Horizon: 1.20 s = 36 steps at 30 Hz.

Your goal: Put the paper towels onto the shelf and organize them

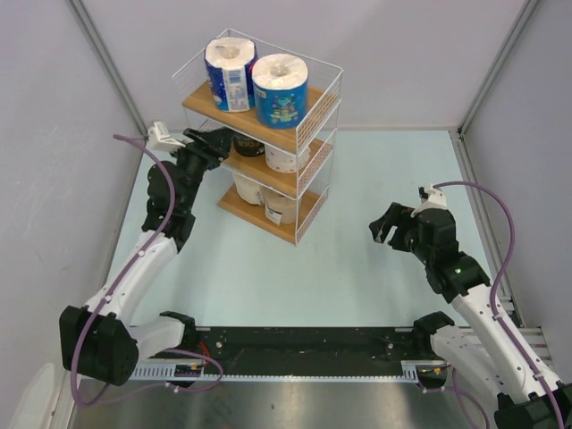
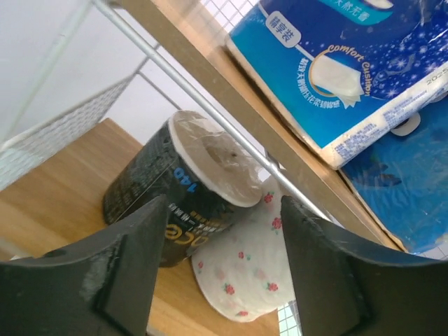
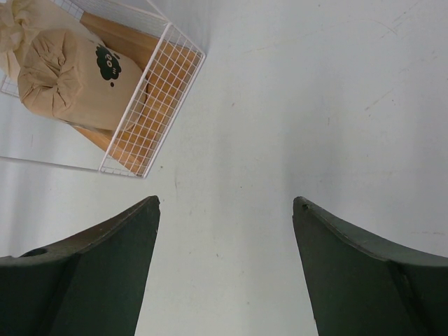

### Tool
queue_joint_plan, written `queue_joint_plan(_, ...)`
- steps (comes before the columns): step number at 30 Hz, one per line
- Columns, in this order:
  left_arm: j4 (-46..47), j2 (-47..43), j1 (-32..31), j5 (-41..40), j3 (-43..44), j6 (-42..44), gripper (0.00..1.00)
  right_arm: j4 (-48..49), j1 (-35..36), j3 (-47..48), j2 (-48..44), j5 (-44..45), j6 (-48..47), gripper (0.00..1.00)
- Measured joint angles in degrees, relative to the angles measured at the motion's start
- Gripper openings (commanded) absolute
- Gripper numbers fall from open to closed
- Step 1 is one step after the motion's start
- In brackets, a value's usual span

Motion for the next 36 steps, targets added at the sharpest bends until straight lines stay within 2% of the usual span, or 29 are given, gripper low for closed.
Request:
queue_joint_plan(12,-13.88,-16.17,0.00,-4.13,-2.34,4.46,0.84,0.81,-0.59,0.00,0.31,-0.13,-0.02,0.82)
queue_joint_plan(18,-24.96,-21.05,0.00,-4.96,-4.37,6.05,0.92,3.10,-0.81,-0.09,2.16,-1.31,0.02,0.82)
queue_joint_plan(24,-34.05,-26.03,0.00,-6.23,-8.22,6.99,0.94,5.66,0.31,-0.20,4.35,-1.99,0.57,0.80)
queue_joint_plan(29,-36.22,-27.54,0.00,-6.71,-9.25,7.32,0.94,12.41,9.55,-0.24,7.65,-2.78,2.54,0.80)
queue_joint_plan(36,-36.33,-27.47,0.00,-5.33,-10.08,7.32,0.95,29.07,23.39,-0.31,14.80,-0.37,2.99,0.80)
